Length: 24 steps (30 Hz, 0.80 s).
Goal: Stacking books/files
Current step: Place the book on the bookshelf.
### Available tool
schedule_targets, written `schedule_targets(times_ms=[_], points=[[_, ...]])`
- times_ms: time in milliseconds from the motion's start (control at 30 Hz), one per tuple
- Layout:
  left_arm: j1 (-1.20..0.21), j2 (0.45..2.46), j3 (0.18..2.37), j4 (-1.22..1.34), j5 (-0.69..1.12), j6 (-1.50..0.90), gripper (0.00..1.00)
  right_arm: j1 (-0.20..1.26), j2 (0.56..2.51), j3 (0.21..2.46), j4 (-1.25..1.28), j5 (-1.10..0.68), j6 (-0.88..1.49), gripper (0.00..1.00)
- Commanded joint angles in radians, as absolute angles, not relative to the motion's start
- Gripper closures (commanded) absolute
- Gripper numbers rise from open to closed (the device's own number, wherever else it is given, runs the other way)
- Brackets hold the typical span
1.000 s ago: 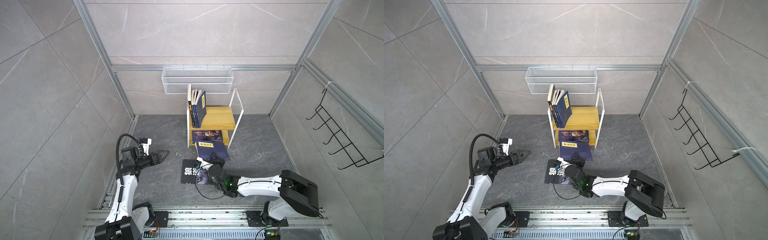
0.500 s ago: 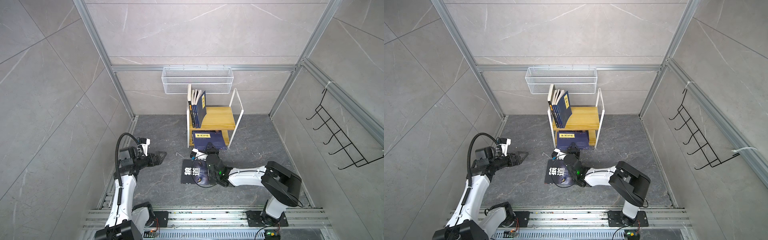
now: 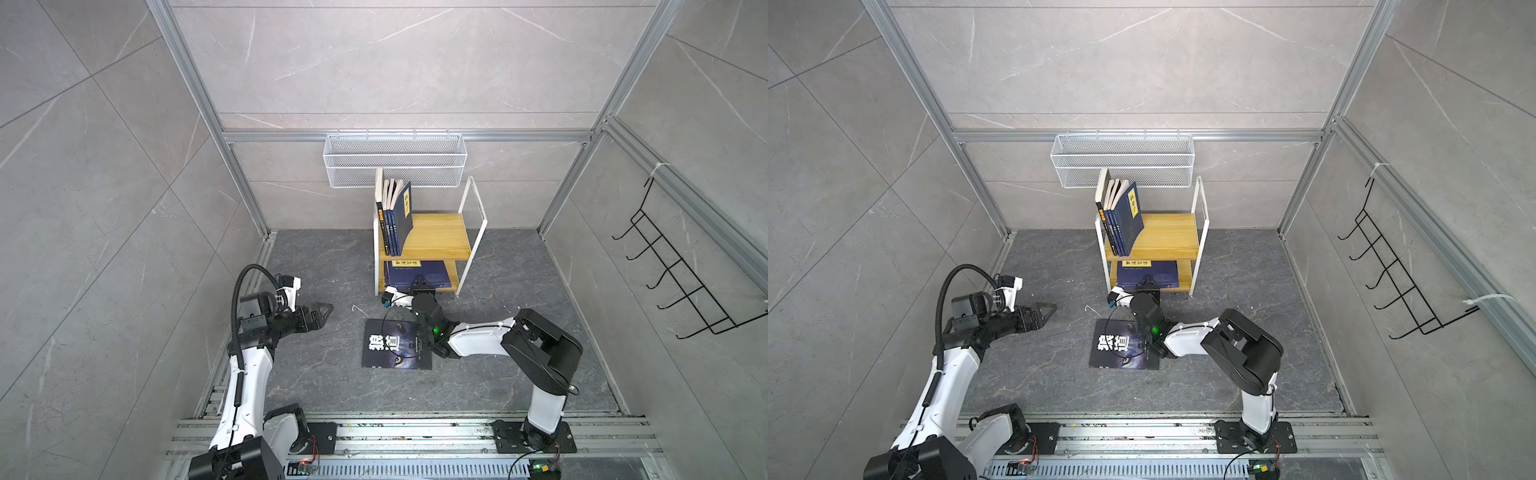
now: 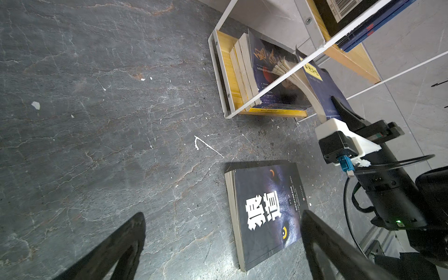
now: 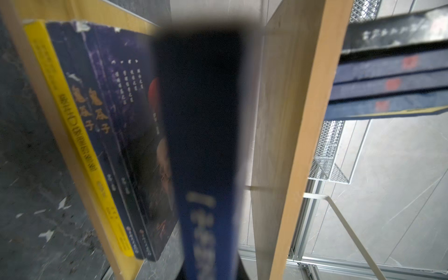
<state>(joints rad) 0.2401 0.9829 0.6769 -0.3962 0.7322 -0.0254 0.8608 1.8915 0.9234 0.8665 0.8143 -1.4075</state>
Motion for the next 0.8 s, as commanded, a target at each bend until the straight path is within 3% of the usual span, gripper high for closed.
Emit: schedule_targets(times_ms=[0, 333, 600, 767], points=[[0.238, 0.985, 0.714, -0.395, 0.729, -0.003, 0.0, 0.855, 1.932, 0.98, 0.902, 0.777, -1.41, 1.0], [0.237, 0.975, 0.703, -0.387, 0.719, 0.0, 0.0, 0.838, 1.996, 1.055, 0.668, 0.748, -1.326, 1.0], [0.236, 0.973, 0.698, -0.383, 0.719, 0.0, 0.0, 0.827, 1.957, 1.08, 0.437, 0.726, -1.235, 0.74], [0.236, 0.973, 0.702, -0.383, 0.719, -0.003, 0.0, 0.824, 1.915, 1.081, 0.364, 0.707, -1.183, 0.79]])
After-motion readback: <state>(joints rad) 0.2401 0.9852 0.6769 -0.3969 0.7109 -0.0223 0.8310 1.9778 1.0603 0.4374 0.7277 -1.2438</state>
